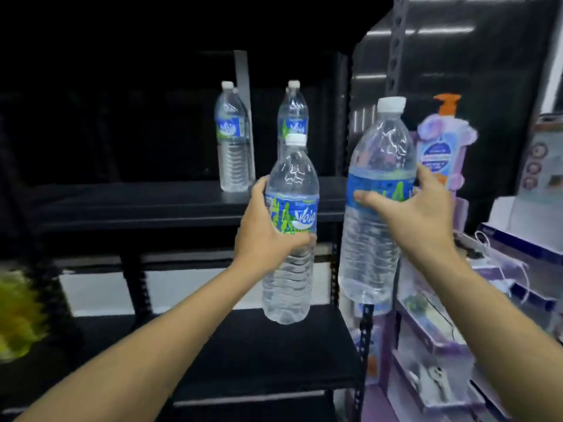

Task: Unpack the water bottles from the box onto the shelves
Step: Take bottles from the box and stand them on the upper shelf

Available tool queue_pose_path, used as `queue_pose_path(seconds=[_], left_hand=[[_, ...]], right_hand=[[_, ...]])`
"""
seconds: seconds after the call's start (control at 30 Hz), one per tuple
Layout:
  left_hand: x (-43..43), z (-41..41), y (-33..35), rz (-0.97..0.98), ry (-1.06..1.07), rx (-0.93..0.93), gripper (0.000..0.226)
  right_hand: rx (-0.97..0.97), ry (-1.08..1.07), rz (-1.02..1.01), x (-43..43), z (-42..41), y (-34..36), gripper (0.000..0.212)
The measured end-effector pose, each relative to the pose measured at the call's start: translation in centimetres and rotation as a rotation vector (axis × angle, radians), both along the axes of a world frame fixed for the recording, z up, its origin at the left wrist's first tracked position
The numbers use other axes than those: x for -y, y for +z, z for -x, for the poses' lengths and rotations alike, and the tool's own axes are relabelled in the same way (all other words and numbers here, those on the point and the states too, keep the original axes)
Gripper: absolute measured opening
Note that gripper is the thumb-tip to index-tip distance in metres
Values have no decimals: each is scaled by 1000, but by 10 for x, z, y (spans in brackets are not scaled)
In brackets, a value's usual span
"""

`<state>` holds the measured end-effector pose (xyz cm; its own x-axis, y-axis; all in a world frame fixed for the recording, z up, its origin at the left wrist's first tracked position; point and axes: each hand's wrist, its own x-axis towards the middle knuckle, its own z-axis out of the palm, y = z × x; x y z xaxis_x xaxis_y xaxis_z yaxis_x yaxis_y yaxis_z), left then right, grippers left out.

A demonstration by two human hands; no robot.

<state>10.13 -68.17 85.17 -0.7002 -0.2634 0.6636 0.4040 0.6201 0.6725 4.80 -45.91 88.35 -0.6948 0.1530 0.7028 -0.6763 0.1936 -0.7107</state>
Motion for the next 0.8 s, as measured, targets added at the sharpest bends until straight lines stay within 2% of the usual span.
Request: queue_pose_path(seconds=[0.1,0.23,0.43,0.6,0.67,0.77,0.8], left_hand=[[32,-7,31,57,67,-54,111],[86,-11,70,58,166,-114,117],[195,-3,122,51,289,-189,120],[288,11,152,141,349,-214,116],[321,19,158,163,370,-215,116],[367,33,162,160,388,-204,115],[380,37,161,153,388,-200,115]], right_hand=[[-54,63,18,26,4,24,57],[-83,116,34,72,5,50,48],[-99,188,37,167,19,72,49],[-102,213,69,252,31,91,47],[-106,190,56,285,39,101,54],[-108,148,48,332,49,114,87],[-106,140,51,346,54,117,89]])
